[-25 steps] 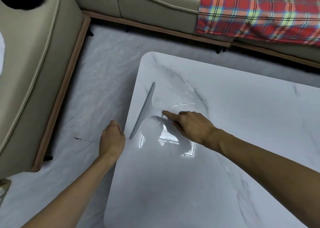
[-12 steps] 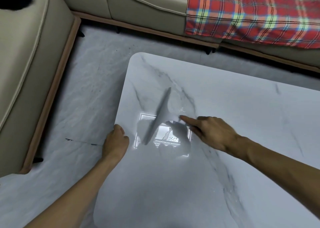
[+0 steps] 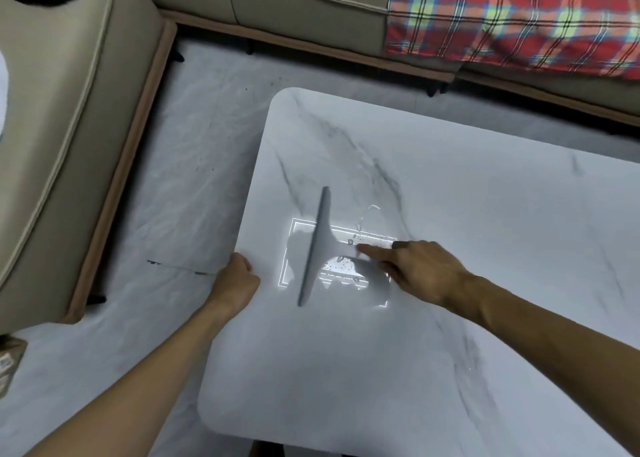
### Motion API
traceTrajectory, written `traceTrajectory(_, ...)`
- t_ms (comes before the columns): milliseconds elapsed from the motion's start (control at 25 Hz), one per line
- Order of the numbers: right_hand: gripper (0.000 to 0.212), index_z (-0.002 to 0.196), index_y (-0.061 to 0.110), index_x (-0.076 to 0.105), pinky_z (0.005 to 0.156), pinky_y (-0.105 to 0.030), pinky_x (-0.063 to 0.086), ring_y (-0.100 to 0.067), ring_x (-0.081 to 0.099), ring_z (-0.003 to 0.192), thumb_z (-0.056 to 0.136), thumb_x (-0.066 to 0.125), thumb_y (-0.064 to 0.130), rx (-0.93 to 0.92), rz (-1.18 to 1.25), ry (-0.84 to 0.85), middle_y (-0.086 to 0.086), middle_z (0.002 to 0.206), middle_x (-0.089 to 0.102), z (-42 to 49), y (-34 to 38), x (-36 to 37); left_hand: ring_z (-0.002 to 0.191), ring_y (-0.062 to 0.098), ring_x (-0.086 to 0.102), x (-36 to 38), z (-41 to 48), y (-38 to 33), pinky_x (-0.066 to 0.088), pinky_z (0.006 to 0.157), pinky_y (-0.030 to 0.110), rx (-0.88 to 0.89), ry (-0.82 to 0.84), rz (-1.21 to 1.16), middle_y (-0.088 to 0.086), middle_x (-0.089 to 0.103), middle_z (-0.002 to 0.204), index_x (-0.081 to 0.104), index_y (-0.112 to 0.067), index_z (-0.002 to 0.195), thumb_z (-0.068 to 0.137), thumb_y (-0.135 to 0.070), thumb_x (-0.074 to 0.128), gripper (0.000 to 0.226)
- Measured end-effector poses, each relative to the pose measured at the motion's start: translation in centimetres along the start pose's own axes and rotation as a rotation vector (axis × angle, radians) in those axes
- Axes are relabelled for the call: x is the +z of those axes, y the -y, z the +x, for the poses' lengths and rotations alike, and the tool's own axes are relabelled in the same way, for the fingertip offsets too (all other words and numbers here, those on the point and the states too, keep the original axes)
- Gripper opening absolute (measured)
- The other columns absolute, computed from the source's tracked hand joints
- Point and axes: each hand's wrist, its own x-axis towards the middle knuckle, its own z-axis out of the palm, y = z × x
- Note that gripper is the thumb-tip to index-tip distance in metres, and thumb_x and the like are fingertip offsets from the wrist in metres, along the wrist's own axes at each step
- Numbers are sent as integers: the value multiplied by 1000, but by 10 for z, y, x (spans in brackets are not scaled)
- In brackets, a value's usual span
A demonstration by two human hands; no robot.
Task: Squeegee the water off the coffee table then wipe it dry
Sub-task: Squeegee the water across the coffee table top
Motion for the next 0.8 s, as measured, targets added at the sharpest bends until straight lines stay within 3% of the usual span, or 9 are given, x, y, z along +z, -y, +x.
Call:
traceTrajectory(120, 43, 141, 58, 20, 67, -35, 48, -27, 62, 81, 99, 25, 46, 139, -68, 43, 9, 82, 49, -40, -23, -17, 64, 15, 45, 0, -7, 2, 31, 49, 25, -11, 5, -29, 0, 44, 75, 39, -16, 78, 81, 0, 50, 20)
traceTrajectory(200, 44, 142, 59, 18, 65, -35, 48, -27, 61, 80, 99, 22, 49, 120, -94, 37, 10, 82, 48, -39, -14, -24, 63, 17, 47, -6, -11, 7, 31, 48, 25, -73, -42, -101, 2, 47, 75, 41, -13, 86, 83, -1, 48, 14)
traceTrajectory(320, 42, 142, 56, 25, 67, -33, 43, -29, 62, 87, 101, 28, 44, -100, -46, 7, 5, 96, 60, 7, 35, -21, 65, 17, 48, -13, -21, 20, 36, 52, 26, -141, -116, -197, 7, 52, 85, 45, -8, 98, 86, -1, 43, 14)
traceTrajectory(400, 42, 143, 52, 29, 72, -34, 43, -30, 62, 93, 103, 31, 41, -228, -71, 34, 0, 104, 62, 47, 81, -6, 76, 23, 51, -14, -27, 32, 40, 65, 28, -152, -161, -204, 9, 52, 94, 46, -6, 104, 88, -1, 41, 17)
traceTrajectory(520, 42, 145, 48, 31, 77, -37, 45, -32, 62, 97, 103, 30, 39, -320, -154, 53, -3, 105, 63, 81, 114, 16, 83, 24, 50, -7, -33, 41, 38, 72, 30, -165, -202, -188, 8, 52, 91, 44, -9, 101, 89, -5, 43, 12)
traceTrajectory(680, 44, 143, 51, 29, 68, -33, 40, -31, 63, 93, 102, 33, 36, -293, -182, 32, -1, 105, 63, 61, 70, 23, 82, 24, 51, 17, -42, 38, 36, 61, 27, -134, -99, -99, 8, 50, 88, 42, -10, 97, 86, 0, 42, 15)
traceTrajectory(800, 44, 141, 56, 26, 66, -32, 42, -27, 63, 91, 101, 33, 40, -157, -114, 62, 4, 102, 63, 15, 13, 13, 75, 19, 47, 30, -47, 36, 30, 52, 22, -95, -21, 2, 7, 48, 91, 43, -9, 91, 82, 0, 45, 13)
